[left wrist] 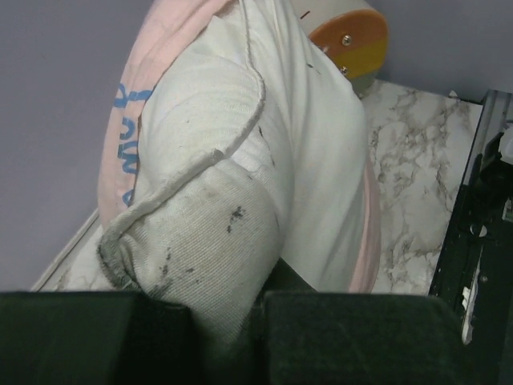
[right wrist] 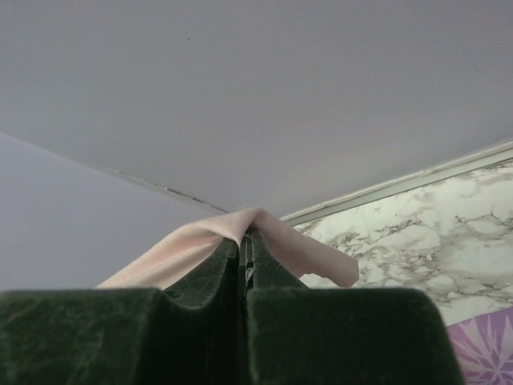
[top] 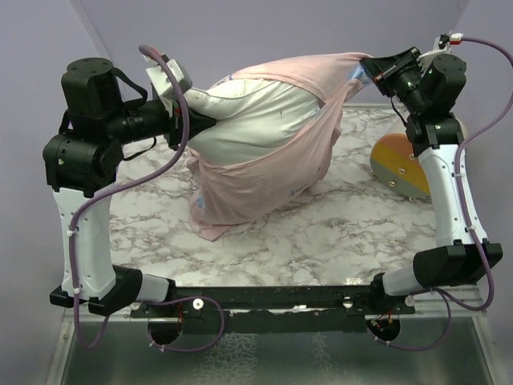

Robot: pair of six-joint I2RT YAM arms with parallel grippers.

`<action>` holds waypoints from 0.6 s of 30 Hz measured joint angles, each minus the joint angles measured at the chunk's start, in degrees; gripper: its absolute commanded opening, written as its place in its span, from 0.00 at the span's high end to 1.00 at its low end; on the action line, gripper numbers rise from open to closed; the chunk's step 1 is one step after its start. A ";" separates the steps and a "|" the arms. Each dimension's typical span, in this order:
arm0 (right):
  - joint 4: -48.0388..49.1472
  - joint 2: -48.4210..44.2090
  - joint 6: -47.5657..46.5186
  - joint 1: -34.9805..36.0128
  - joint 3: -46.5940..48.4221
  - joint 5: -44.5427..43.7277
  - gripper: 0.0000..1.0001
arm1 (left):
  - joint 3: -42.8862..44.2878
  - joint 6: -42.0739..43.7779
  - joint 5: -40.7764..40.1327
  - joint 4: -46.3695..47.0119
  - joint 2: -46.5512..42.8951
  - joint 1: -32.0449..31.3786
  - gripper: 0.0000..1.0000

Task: Remove the pillowcase from the pillow

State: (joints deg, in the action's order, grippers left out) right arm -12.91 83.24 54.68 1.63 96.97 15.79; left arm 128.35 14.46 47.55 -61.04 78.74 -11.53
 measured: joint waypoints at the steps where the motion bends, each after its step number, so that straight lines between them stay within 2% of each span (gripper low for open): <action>1: -0.48 0.00 -0.04 0.07 -0.31 -1.57 0.99 | 0.79 1.29 0.92 -2.03 0.15 -0.02 1.00; 8: -2.54 0.96 -1.05 0.24 1.84 -8.55 0.99 | 3.41 8.74 2.73 -10.88 0.98 -1.60 1.00; 18: -4.70 5.44 -2.84 -0.26 4.57 -10.78 0.99 | 1.03 14.49 -3.43 -11.61 -1.90 -7.17 1.00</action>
State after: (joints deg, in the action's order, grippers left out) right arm -17.61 88.68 51.83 1.37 101.54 5.02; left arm 129.38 28.95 44.12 -72.64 76.84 -18.70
